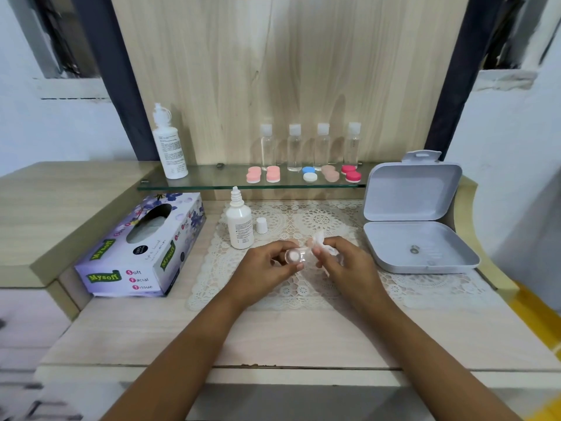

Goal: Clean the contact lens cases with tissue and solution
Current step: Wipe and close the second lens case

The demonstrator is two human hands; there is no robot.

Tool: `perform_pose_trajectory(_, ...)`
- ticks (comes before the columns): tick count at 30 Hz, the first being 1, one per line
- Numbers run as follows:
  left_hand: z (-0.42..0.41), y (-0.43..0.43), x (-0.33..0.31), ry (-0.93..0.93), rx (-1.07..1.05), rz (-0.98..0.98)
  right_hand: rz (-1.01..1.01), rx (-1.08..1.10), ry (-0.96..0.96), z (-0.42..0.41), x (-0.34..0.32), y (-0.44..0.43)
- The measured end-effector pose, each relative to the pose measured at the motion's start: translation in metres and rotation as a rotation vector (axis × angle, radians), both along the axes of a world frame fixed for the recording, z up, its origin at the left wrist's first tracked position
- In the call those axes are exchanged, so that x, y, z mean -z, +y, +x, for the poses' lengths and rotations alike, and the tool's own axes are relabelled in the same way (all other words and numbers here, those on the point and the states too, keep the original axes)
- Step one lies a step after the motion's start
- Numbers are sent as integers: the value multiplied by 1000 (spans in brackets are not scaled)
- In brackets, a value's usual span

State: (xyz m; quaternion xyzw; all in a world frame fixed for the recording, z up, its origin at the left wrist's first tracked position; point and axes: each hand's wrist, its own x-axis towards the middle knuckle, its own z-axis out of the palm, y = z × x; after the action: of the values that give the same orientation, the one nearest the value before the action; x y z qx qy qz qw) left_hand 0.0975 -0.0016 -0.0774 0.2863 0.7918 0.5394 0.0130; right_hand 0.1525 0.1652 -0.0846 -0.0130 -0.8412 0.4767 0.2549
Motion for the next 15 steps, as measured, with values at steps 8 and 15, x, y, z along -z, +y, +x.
perform_pose_trajectory(8, -3, 0, 3, -54, 8, 40, 389, 49, 380, -2, 7, 0)
perform_pose_trajectory(15, -4, 1, 2, -169, 64, 134, 550, 13, 450, -5, 12, 0)
